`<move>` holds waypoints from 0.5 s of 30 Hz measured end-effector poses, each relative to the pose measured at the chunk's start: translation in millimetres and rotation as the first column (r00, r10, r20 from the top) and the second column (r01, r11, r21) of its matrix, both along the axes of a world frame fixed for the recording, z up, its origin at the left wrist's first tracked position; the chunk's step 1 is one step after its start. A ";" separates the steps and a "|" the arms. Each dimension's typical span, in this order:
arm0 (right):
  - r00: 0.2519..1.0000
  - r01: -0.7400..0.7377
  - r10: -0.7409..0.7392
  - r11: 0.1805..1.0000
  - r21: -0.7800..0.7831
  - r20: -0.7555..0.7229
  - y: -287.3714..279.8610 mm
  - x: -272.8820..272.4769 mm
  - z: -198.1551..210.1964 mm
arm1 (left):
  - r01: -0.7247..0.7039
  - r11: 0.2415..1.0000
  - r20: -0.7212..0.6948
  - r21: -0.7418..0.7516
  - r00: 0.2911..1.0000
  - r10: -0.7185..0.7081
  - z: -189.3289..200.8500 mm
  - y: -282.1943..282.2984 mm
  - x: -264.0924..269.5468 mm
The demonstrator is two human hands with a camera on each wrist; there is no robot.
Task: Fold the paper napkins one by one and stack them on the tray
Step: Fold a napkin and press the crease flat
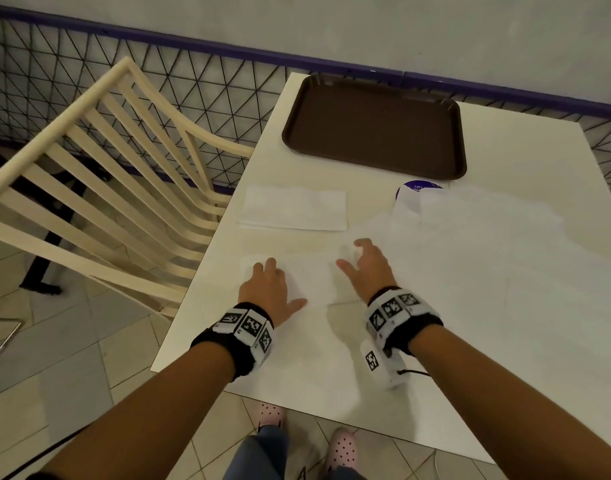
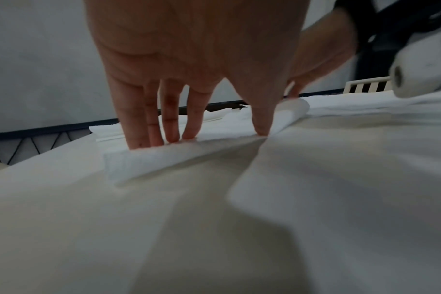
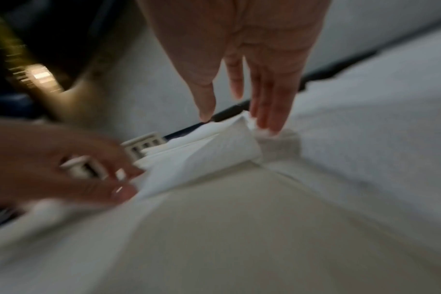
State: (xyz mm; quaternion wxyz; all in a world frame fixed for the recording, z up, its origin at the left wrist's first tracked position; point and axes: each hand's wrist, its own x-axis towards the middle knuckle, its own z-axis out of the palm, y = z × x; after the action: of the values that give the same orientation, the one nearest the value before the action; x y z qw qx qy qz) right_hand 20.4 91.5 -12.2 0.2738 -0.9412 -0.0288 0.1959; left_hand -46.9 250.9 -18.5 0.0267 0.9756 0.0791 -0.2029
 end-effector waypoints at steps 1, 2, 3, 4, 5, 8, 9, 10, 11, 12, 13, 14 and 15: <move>0.989 -0.103 0.113 0.988 -0.113 0.091 0.8 -10.9 2.9 | 0.001 1.000 0.014 0.011 1.000 -0.001 -1.0 -0.1 -2.2; 0.955 -0.222 0.260 0.947 -0.232 0.146 2.6 -23.7 2.3 | 0.005 1.000 0.026 0.024 1.000 -0.005 -1.8 -0.4 -4.3; 0.907 -0.335 0.391 0.894 -0.299 0.155 4.7 -37.1 -0.3 | 0.008 0.999 0.038 0.034 0.999 -0.009 -2.3 -0.9 -6.0; 0.860 -0.437 0.494 0.842 -0.317 0.125 8.1 -52.7 -3.7 | 0.006 0.999 0.049 0.040 0.999 -0.008 -3.0 -1.1 -7.2; 0.810 -0.519 0.578 0.786 -0.336 0.101 11.8 -67.5 -10.2 | 0.003 0.999 0.057 0.041 0.998 -0.005 -3.3 -1.1 -8.1; 0.809 -0.535 0.583 0.783 -0.317 0.075 21.6 -90.7 -19.6 | -0.009 0.999 0.066 0.035 0.998 0.007 -4.1 -2.6 -9.0; 0.828 -0.514 0.555 0.808 -0.287 0.079 22.7 -92.2 -21.5 | -0.012 0.999 0.074 0.031 0.997 0.009 -4.3 -3.1 -9.4; 0.829 -0.518 0.557 0.803 -0.295 0.058 20.7 -91.5 -23.8 | -0.015 0.999 0.079 0.028 0.997 0.013 -4.6 -3.5 -9.7; 0.818 -0.543 0.575 0.775 -0.323 0.002 15.4 -91.3 -27.5 | -0.021 0.999 0.080 0.026 0.997 0.019 -5.1 -3.7 -9.9; 0.813 -0.564 0.578 0.753 -0.340 -0.068 9.9 -89.7 -28.1 | -0.027 0.999 0.079 0.021 0.997 0.025 -5.6 -3.7 -9.9; 0.811 -0.569 0.577 0.740 -0.358 -0.096 4.8 -87.0 -26.0 | -0.033 0.999 0.075 0.014 0.997 0.032 -5.5 -3.5 -9.9; 0.808 -0.570 0.581 0.725 -0.387 -0.101 -0.4 -84.7 -25.0 | -0.040 0.999 0.070 0.007 0.997 0.039 -5.3 -3.5 -9.6; 0.815 -0.558 0.570 0.726 -0.401 -0.102 -6.3 -83.4 -26.0 | -0.047 0.999 0.064 -0.001 0.997 0.047 -5.0 -3.6 -9.5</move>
State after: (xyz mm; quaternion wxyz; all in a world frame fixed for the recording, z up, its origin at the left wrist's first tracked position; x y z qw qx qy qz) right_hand -63.0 85.2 -38.2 -0.0044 -0.9262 -0.2750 0.2578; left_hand -56.4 247.3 -23.5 0.0340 0.9795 0.1013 -0.1708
